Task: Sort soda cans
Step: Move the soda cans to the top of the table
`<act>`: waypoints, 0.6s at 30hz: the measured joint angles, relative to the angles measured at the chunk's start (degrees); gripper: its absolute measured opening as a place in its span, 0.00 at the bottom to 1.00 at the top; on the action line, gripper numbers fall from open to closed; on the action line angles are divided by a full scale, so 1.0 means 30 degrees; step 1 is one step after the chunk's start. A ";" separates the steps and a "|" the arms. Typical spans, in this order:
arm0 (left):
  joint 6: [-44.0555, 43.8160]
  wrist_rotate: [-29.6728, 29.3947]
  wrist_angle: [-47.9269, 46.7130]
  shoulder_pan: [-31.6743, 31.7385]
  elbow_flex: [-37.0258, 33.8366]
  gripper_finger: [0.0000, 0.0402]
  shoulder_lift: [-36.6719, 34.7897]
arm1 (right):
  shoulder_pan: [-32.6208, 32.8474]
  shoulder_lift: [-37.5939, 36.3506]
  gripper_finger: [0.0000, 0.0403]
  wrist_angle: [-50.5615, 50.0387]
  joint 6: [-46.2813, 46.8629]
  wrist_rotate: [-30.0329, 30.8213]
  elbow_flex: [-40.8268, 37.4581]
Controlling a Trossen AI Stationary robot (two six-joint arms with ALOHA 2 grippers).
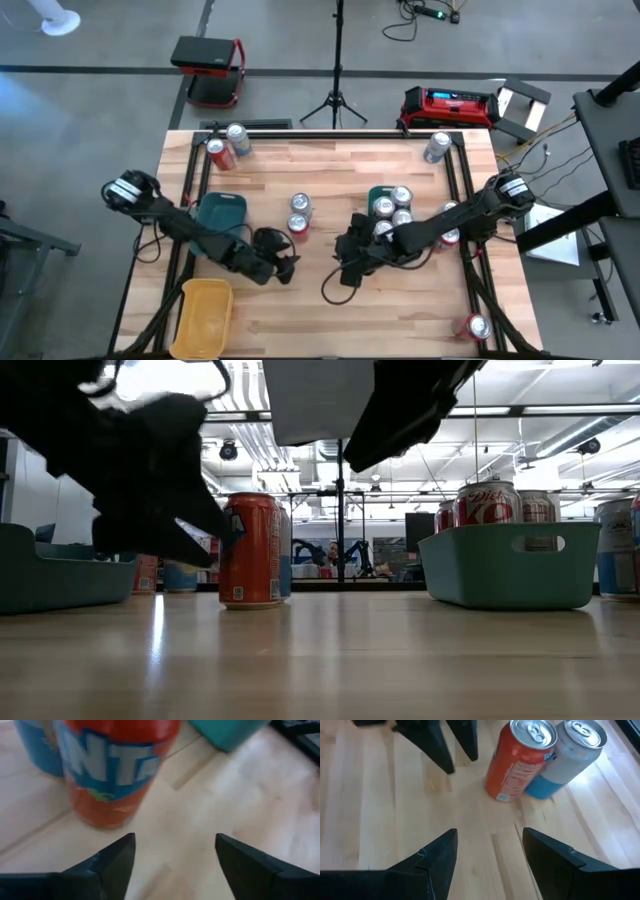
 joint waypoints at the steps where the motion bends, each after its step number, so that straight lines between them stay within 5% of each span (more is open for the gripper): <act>1: 0.0000 0.0047 0.0000 0.0136 0.0000 0.56 0.0185 | 0.0031 0.0000 0.55 0.0016 -0.0006 0.0005 -0.0038; 15: 0.0221 0.1058 0.1294 0.1158 0.0000 0.05 0.1761 | 0.0423 0.0058 0.54 -0.0047 0.0971 -0.0004 -0.0901; 18: 0.1107 0.0316 0.1366 0.1443 0.0000 0.01 0.1719 | 0.0624 0.0058 0.55 -0.0014 0.0970 -0.0008 -0.0966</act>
